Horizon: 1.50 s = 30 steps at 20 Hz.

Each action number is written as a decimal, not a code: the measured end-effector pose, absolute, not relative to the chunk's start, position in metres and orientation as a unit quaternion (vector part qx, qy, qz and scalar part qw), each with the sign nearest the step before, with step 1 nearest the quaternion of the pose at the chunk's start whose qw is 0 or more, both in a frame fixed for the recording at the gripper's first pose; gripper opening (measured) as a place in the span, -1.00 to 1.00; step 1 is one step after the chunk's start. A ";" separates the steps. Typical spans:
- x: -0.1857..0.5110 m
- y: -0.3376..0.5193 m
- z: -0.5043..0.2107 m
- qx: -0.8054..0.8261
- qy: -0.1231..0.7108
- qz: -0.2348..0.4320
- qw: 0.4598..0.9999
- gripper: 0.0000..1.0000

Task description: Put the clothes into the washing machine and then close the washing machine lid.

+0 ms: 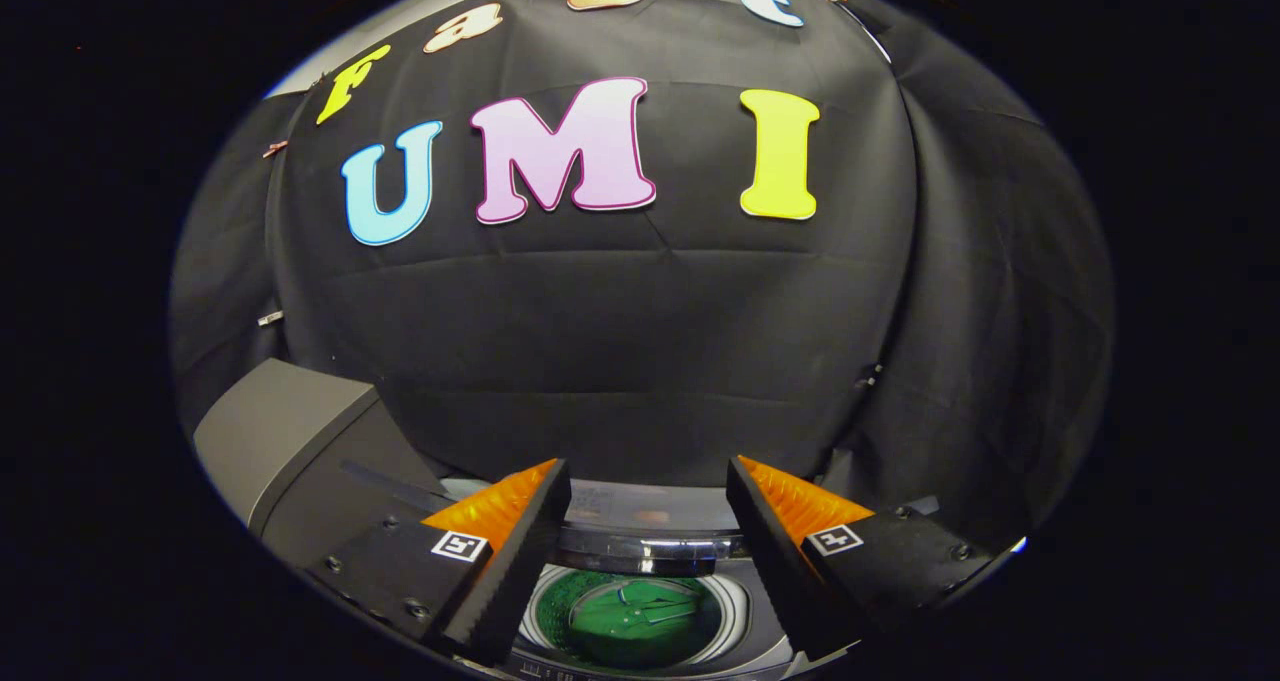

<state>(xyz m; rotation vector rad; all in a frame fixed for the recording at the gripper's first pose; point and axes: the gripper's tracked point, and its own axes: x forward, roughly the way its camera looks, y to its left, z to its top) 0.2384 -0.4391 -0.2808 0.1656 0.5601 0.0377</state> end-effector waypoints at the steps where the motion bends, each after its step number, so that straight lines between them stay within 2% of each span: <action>1: 0.234 -0.438 -0.283 0.079 0.282 0.021 0.956 0.99; 9: 0.156 -0.404 -0.311 0.071 0.335 0.061 0.938 0.97; 22: 0.157 -0.387 -0.291 0.062 0.314 0.083 0.944 0.97; 30: 0.184 -0.362 -0.224 0.068 0.236 0.102 0.964 0.97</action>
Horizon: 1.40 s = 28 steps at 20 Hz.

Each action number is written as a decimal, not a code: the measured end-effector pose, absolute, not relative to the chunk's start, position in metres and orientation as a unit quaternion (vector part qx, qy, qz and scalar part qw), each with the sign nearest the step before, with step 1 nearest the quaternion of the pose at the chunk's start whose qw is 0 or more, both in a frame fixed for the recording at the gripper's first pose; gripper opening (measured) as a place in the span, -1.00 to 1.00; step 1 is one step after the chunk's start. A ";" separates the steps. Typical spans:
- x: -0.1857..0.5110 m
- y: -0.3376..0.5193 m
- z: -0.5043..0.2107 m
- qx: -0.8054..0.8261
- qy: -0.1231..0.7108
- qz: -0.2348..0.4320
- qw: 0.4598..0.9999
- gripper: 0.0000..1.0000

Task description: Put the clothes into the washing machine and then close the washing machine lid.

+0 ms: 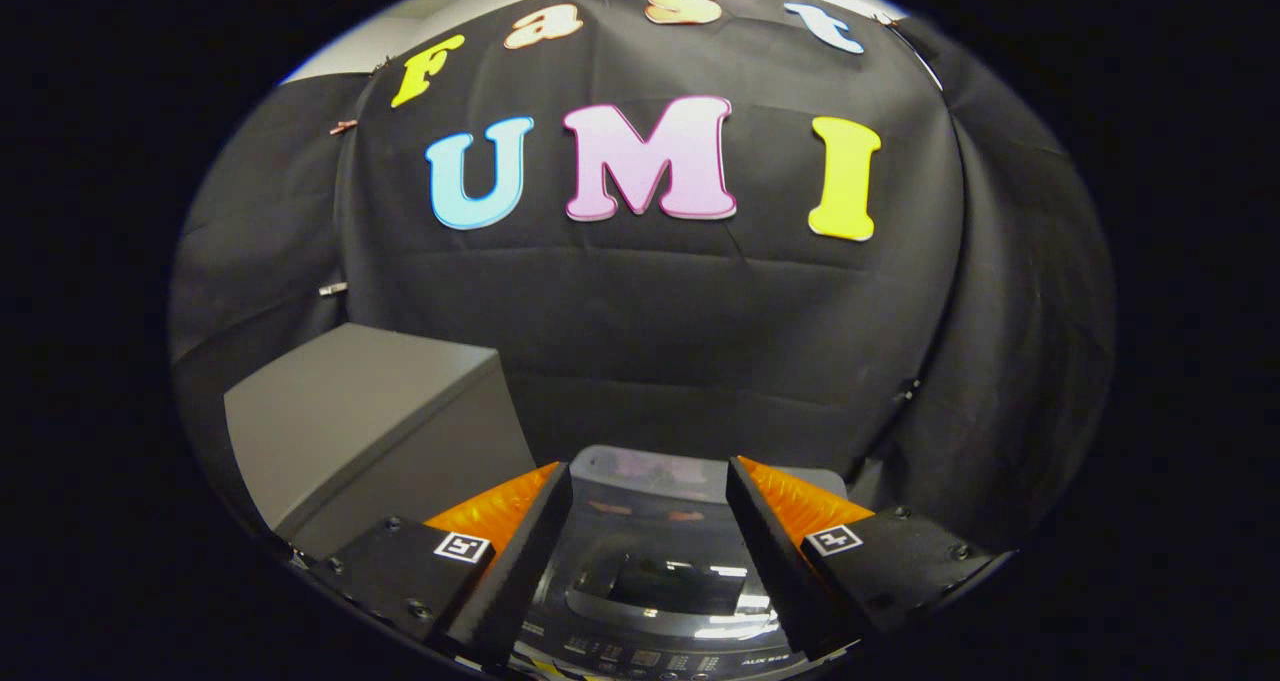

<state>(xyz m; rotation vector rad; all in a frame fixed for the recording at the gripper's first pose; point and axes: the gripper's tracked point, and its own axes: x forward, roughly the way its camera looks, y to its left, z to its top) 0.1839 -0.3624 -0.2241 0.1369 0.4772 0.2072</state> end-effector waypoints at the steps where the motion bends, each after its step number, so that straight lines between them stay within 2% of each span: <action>1: 0.186 -0.356 -0.211 0.070 0.220 0.106 0.967 0.97; 7: 0.204 -0.319 -0.134 0.068 0.117 0.126 0.983 0.97; 11: 0.204 -0.309 -0.094 0.078 0.070 0.102 0.989 0.96; 28: 0.183 -0.234 -0.041 0.059 0.019 0.091 0.994 0.99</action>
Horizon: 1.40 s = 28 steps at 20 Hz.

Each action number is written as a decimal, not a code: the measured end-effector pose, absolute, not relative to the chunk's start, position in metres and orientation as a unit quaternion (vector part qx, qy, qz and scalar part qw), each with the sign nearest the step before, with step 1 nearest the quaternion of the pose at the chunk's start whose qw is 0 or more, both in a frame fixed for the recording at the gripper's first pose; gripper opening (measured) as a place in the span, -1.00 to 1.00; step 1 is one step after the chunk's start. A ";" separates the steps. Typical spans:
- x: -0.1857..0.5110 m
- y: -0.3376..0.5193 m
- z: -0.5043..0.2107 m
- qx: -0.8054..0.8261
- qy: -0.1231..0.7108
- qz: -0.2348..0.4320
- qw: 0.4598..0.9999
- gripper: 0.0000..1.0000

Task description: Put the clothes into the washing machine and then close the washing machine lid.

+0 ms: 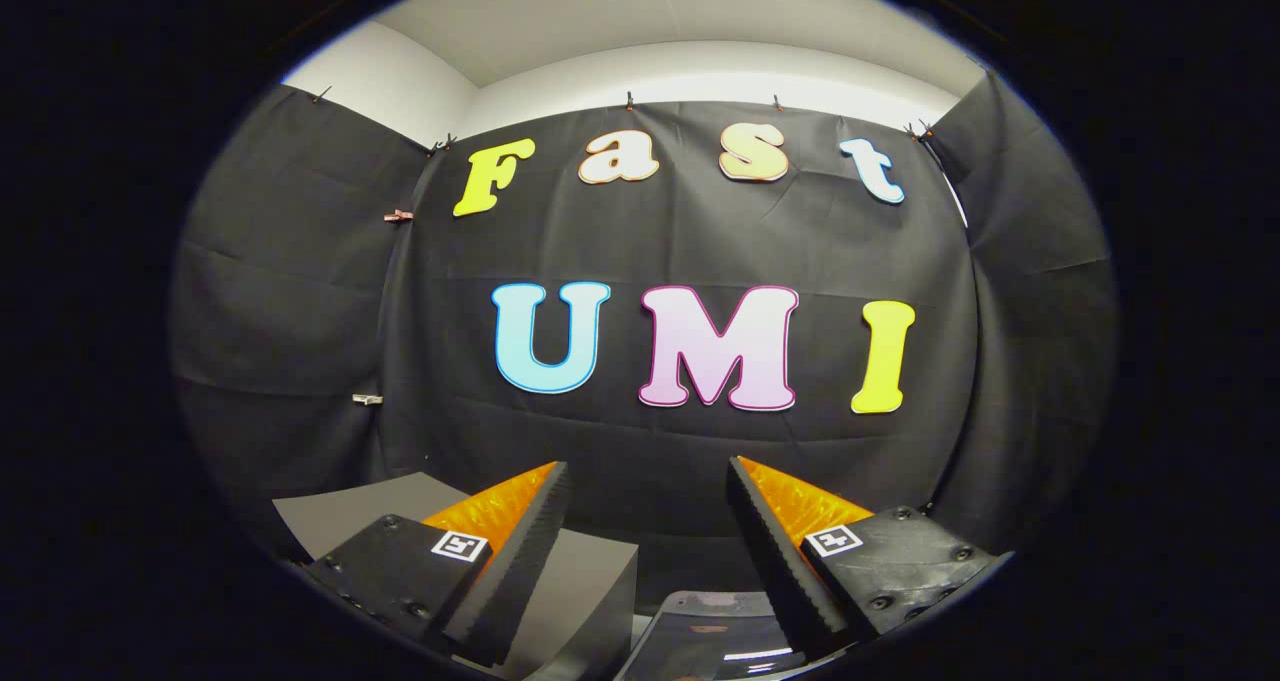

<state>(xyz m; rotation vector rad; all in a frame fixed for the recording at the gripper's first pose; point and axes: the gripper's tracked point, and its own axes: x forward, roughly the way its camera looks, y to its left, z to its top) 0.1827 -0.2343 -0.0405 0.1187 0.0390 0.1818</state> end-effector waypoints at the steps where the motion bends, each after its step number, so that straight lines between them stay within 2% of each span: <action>1: 0.182 -0.233 -0.041 0.057 0.019 0.087 0.994 0.99; 14: 0.155 -0.192 -0.028 0.046 -0.002 0.085 0.995 0.98; 28: 0.149 -0.198 -0.033 0.045 0.008 0.058 0.997 0.98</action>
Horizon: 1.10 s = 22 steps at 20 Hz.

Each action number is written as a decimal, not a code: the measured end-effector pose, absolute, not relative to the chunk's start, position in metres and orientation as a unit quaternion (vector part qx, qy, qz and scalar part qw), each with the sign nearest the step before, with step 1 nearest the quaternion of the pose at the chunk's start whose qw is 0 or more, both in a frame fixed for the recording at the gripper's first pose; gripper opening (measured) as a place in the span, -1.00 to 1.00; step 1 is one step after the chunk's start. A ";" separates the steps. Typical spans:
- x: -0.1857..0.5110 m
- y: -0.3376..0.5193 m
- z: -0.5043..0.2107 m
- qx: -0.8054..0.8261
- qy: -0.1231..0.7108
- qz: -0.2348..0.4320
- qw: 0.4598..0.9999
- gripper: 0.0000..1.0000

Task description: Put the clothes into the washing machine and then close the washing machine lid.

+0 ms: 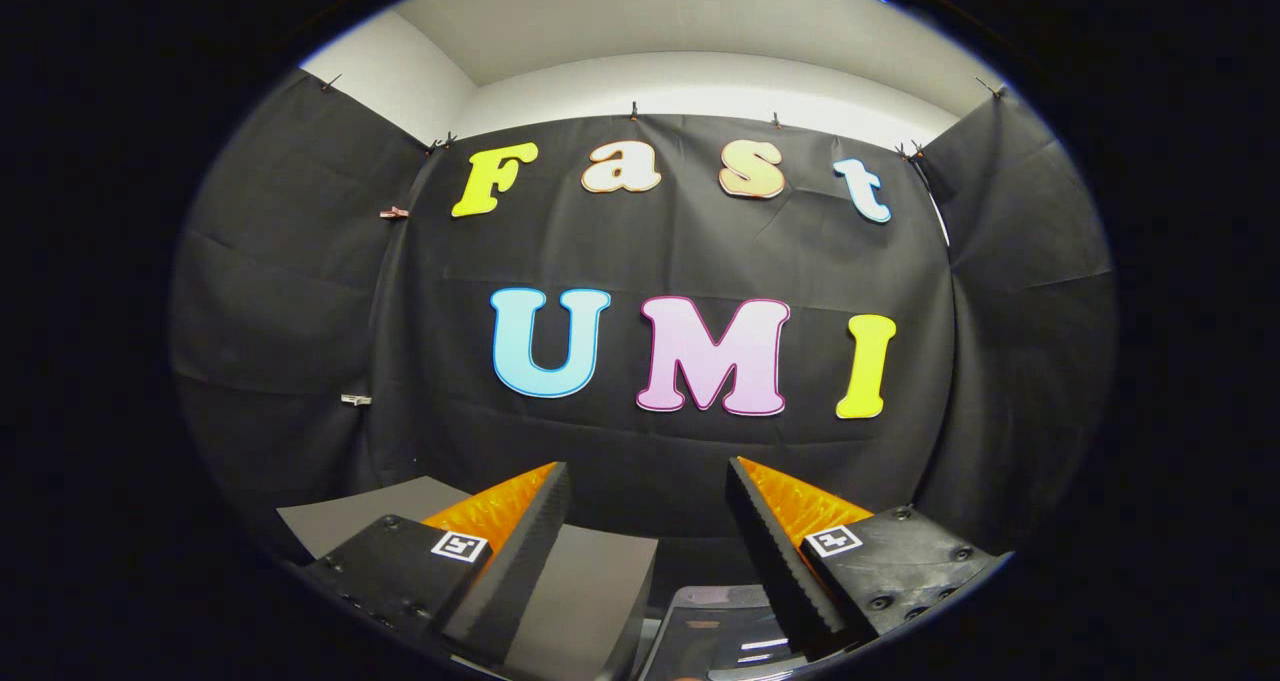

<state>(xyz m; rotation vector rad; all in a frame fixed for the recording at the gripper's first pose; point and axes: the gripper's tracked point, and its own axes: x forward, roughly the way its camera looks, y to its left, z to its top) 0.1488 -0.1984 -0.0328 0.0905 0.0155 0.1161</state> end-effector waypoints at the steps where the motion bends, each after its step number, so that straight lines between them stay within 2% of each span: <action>1: 0.148 -0.198 -0.033 0.045 0.007 0.058 0.997 0.98; 22: 0.133 -0.173 -0.021 0.005 -0.021 0.090 0.996 0.96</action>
